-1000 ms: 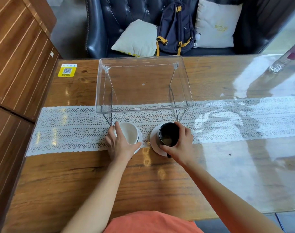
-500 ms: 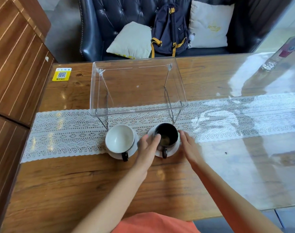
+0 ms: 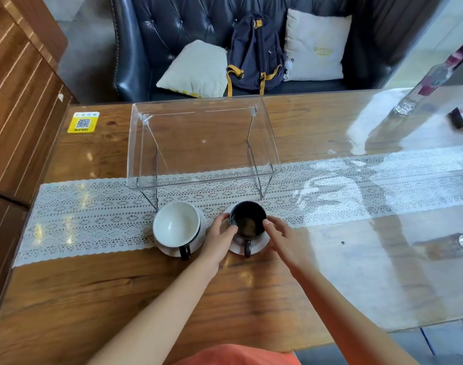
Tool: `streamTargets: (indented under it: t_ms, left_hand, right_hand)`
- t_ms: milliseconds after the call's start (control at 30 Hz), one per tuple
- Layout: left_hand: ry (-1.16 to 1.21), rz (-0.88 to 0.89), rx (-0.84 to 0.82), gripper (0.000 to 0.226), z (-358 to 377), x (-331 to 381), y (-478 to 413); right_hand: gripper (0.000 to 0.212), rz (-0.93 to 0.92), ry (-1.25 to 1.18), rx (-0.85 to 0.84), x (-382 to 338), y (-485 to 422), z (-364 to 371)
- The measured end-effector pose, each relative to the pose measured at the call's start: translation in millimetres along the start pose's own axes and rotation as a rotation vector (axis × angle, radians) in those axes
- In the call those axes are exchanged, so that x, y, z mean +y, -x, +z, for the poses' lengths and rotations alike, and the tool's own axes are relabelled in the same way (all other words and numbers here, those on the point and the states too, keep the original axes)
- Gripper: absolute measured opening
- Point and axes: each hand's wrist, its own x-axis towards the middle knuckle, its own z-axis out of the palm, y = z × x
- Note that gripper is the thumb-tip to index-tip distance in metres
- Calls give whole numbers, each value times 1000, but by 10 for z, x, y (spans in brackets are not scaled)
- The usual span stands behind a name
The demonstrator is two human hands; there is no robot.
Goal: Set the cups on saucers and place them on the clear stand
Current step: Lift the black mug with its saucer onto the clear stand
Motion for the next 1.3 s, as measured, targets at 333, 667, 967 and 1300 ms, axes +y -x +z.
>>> streamTargets:
  t_ms: [333,667,967,1300]
  left_hand:
    - [64,327,150,45,94,195,695]
    - [-11,488,127,33,-255,1322,268]
    - [-107,359,155,40,-410,1429,-292]
    - [-151,318,128,48,-312,1511,-515]
  right_hand:
    - [39,-204,67,10,-322,288,-328]
    - [45,-418,82,2,-1545,-164,-409]
    - [60,-338,313,-51,-1666,-768,-221]
    - [66,-344,540,16,-1758,-910,-321]
